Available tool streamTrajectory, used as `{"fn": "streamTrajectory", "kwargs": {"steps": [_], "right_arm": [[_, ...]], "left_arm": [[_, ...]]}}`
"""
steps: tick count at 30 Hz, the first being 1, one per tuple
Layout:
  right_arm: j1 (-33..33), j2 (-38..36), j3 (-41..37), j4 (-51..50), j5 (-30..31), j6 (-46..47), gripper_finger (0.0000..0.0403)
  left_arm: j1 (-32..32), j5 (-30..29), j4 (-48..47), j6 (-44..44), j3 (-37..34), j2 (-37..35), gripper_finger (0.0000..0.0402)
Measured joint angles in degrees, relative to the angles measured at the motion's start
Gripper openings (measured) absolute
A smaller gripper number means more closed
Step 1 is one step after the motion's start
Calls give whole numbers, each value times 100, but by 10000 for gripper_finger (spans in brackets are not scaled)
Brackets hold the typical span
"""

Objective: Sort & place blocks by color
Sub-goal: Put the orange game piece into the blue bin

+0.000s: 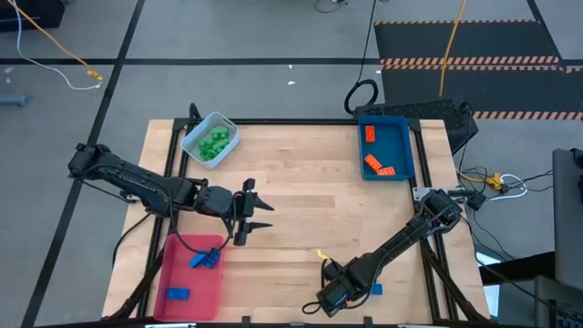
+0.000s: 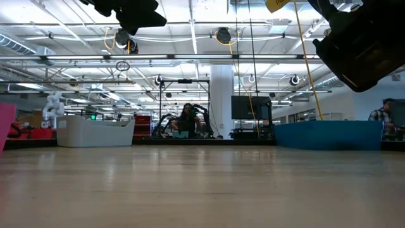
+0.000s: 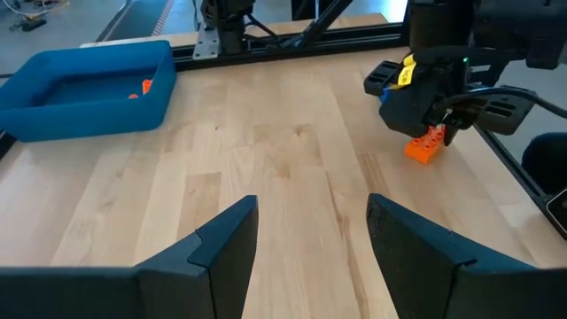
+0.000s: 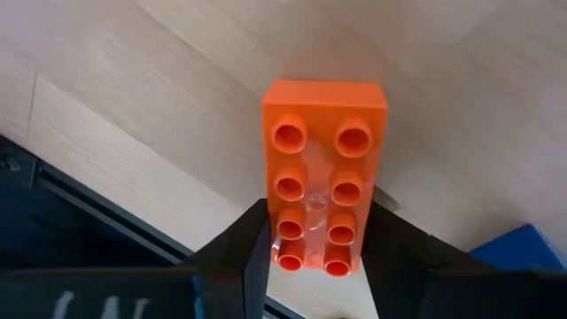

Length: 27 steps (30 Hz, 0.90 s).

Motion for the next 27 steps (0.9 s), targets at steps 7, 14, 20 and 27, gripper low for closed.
{"fn": "streamTrajectory", "kwargs": {"steps": [7, 14, 20, 27], "right_arm": [[-97, -375, -21, -216, 420, -240, 132], [-494, -1281, -24, -1083, 2044, -899, 132], [-1144, -1810, -22, -2301, 2618, -1770, 132], [-2230, -2253, -24, -3052, 3195, -3153, 132]], "left_arm": [[0, 0, 9, -13, 0, 0, 212], [2, 0, 30, -13, 2, 0, 212], [2, 0, 41, -11, 0, 0, 212], [2, 0, 37, -11, 0, 0, 212]]}}
